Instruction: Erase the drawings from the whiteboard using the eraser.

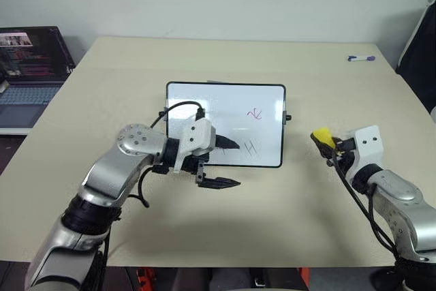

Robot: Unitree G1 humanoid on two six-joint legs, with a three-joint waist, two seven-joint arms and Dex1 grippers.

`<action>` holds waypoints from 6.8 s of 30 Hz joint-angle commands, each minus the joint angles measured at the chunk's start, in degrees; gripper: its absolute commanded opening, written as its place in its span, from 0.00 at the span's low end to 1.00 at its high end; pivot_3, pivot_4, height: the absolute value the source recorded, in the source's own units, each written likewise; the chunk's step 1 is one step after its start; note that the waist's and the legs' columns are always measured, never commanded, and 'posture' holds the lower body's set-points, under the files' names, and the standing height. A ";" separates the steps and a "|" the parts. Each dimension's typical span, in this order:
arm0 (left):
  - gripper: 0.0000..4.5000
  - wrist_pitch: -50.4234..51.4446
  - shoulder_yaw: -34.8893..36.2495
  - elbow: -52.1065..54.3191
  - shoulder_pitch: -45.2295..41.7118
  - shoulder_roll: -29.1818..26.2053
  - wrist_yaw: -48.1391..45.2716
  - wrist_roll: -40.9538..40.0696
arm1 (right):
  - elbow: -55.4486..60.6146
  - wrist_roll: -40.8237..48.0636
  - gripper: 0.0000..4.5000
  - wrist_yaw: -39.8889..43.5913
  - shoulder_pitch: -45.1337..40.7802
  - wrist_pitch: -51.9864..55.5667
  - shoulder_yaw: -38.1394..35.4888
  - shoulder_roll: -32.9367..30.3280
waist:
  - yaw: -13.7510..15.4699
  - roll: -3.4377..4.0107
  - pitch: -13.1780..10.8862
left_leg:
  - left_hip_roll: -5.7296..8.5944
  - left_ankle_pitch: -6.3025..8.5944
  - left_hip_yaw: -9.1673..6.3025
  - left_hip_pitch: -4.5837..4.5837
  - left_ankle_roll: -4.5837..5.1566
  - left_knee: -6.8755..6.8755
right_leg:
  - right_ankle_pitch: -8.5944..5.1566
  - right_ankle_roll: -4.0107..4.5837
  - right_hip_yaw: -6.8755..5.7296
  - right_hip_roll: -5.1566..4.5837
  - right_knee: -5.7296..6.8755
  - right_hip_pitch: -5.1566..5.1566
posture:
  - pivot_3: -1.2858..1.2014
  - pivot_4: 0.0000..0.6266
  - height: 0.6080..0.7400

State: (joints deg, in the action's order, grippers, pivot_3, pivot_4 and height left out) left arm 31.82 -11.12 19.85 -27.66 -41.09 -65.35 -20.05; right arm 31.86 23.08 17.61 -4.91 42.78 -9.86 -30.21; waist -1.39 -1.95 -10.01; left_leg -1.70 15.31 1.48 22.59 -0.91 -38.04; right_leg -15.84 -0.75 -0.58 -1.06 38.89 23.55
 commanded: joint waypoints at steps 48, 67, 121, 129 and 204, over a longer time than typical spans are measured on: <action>1.00 8.43 2.93 8.32 7.72 -0.83 12.97 -1.42 | -22.06 -37.56 0.25 12.88 -25.79 -14.45 29.59 2.10 | -0.18 -0.16 0.08 | -0.01 -0.02 0.10 -0.61 -0.01 -0.04 | 0.14 0.37 0.09 -0.18 0.11 -0.40 | 0.52 0.24 1.00; 1.00 9.69 2.97 9.38 6.96 -1.30 13.49 -3.34 | -25.11 -43.08 0.25 10.51 -26.67 -20.15 28.08 -0.54 | -0.28 -0.22 0.12 | -0.02 -0.13 0.14 -0.68 0.03 0.00 | 0.08 0.21 0.13 -0.16 0.10 -0.42 | 0.52 0.24 1.00; 1.00 -3.48 12.00 3.54 25.85 -4.75 10.90 -2.53 | -21.28 -45.72 0.25 15.56 -24.33 -22.49 38.02 2.37 | -0.14 -0.20 -0.01 | -0.09 -0.02 0.11 -0.45 -0.09 0.18 | 0.08 0.58 0.02 -0.20 -0.02 -0.20 | 0.52 0.24 1.00; 1.00 -4.21 11.56 3.63 25.03 -4.67 10.61 -2.47 | -19.50 -45.44 0.25 23.43 -19.20 -22.80 38.04 -2.69 | 0.37 -0.27 0.03 | -0.08 -0.03 0.10 -0.63 -0.08 0.14 | -0.01 0.43 0.01 -0.23 -0.02 -0.37 | 0.52 0.24 1.00; 1.00 -6.70 22.09 -1.74 30.86 -7.49 9.74 -3.02 | 6.26 -12.34 0.24 41.18 -5.41 -4.91 12.16 -6.08 | 1.27 -0.15 -0.06 | -0.16 0.05 0.00 -0.34 -0.09 0.22 | 0.11 0.68 -0.13 -0.24 -0.26 -0.23 | 0.52 0.24 1.00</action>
State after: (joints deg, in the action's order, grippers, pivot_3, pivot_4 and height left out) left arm 26.90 8.67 17.58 2.79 -48.02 -55.08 -22.64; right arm 35.53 8.38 57.05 -10.87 38.41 4.14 -35.10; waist -0.12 -2.10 -10.06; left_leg -1.86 15.36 1.48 22.25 -0.99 -37.81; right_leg -15.74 -0.07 -0.71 -1.30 38.62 23.33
